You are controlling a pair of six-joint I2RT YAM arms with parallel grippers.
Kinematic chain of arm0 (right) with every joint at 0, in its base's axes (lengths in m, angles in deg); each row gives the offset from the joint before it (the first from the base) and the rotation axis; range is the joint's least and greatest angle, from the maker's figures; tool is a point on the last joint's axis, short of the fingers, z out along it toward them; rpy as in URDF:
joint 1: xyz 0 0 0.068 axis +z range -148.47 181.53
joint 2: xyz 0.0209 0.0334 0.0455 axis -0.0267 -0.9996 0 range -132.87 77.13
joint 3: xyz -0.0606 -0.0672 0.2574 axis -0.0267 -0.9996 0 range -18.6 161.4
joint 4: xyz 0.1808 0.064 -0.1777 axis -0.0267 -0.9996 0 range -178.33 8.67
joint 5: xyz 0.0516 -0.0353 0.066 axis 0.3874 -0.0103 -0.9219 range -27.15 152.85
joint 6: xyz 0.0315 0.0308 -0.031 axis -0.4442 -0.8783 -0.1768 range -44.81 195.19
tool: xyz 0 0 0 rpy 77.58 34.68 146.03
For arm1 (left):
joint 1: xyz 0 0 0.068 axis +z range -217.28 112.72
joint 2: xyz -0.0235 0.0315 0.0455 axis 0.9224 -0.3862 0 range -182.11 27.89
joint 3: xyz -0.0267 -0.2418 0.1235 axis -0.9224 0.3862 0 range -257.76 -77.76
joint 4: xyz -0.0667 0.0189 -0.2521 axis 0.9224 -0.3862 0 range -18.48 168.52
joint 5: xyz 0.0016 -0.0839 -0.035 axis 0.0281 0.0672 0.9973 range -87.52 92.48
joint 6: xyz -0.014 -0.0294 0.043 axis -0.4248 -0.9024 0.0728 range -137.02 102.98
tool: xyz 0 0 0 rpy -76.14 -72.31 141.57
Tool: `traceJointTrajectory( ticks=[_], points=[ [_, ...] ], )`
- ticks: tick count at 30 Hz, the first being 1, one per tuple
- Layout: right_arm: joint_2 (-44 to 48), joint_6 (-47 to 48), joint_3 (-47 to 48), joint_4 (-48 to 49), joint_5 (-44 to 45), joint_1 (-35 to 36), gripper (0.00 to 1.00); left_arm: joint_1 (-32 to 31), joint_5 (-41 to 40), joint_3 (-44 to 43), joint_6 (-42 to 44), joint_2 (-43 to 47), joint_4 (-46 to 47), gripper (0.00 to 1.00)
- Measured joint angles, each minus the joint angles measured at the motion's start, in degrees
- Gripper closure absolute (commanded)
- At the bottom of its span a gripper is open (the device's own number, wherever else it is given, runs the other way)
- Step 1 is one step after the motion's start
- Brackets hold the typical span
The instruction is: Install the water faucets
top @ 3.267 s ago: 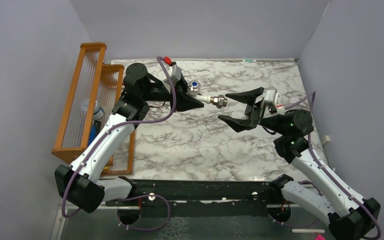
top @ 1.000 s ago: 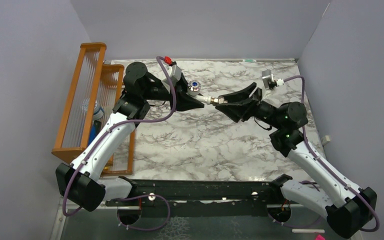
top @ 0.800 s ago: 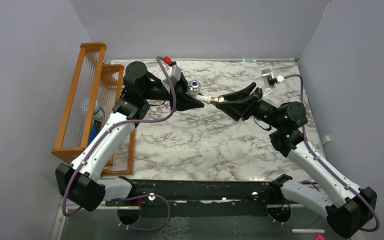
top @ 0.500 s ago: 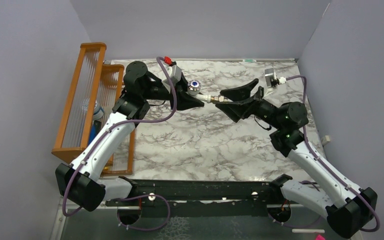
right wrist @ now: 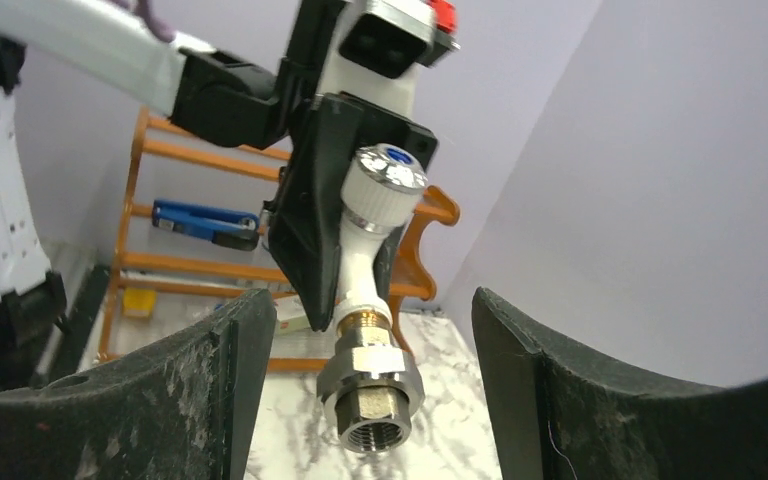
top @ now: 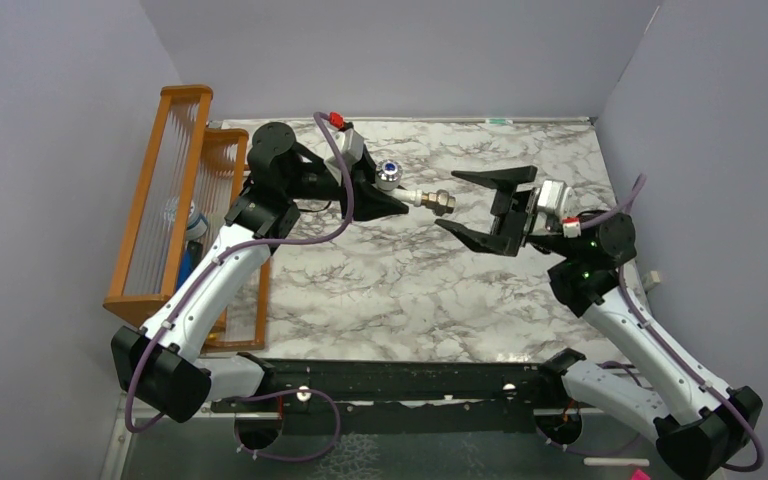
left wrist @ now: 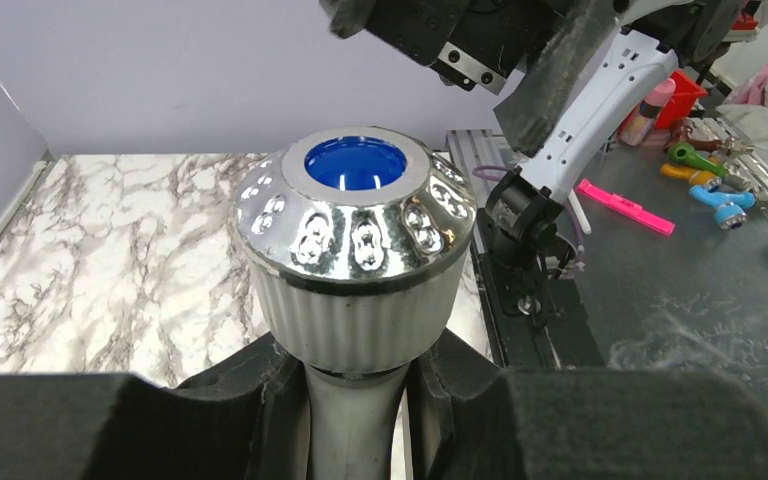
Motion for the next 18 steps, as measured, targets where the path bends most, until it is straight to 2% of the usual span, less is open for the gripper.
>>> traceJointTrajectory(
  ticks=[9,18],
  points=[
    [0.37,25.38,1.55,-4.33,-12.17,0.02,0.24,0.0,0.04,0.0,-1.03,-0.2,-0.83,1.0],
    [0.55,40.02,0.04,-8.33,-14.71,0.04,0.27,0.0,0.42,0.0,-2.34,-0.96,-0.83,1.0]
  ],
)
